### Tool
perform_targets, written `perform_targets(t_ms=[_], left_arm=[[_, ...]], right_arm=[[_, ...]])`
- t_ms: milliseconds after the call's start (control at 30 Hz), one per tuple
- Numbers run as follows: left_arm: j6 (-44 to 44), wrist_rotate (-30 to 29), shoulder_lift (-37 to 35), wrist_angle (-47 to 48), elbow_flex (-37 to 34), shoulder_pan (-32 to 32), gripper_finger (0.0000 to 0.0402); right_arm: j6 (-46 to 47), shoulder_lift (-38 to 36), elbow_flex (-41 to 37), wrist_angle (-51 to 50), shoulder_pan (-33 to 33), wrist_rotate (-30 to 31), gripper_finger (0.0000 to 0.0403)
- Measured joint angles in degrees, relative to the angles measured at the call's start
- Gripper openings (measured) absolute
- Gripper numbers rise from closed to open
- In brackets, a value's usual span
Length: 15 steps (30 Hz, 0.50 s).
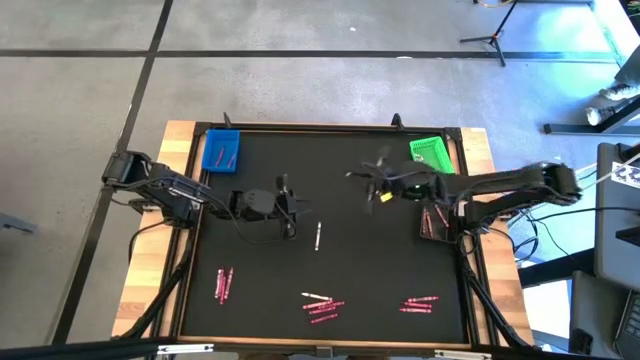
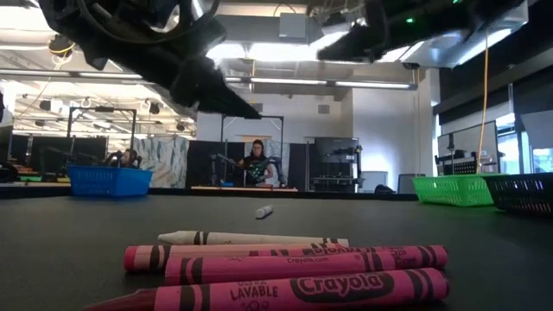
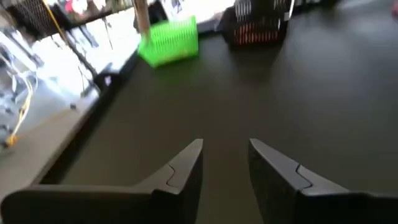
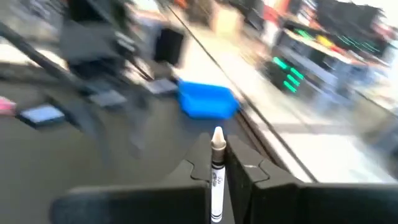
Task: Sort crayons
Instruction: Put the white crayon into the green bin
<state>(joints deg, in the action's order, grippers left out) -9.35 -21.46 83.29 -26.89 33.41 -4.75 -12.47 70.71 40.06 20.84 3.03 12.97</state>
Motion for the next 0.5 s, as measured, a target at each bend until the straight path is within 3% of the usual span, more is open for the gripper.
perform_targets(t_ms=[200,267,500], left_arm=[[0.31,0.05,0.0,2.06,0.0,-0.04,0.0119],[0.31,0.03,0.0,1.99,0.0,-0.02,0.0119],[1.83,0.37,0.0,3.1,0.0,-0.35,0.0119]], right_arm=[[0.49,-9.38,4.84,-23.94,0.23,21.98,0.0015],[1.35,-10.5,6.63,-29.98,1.83,26.54,0.0019],[11.29,-10.41,9.37,-47.15,14.4,24.09,0.0018]])
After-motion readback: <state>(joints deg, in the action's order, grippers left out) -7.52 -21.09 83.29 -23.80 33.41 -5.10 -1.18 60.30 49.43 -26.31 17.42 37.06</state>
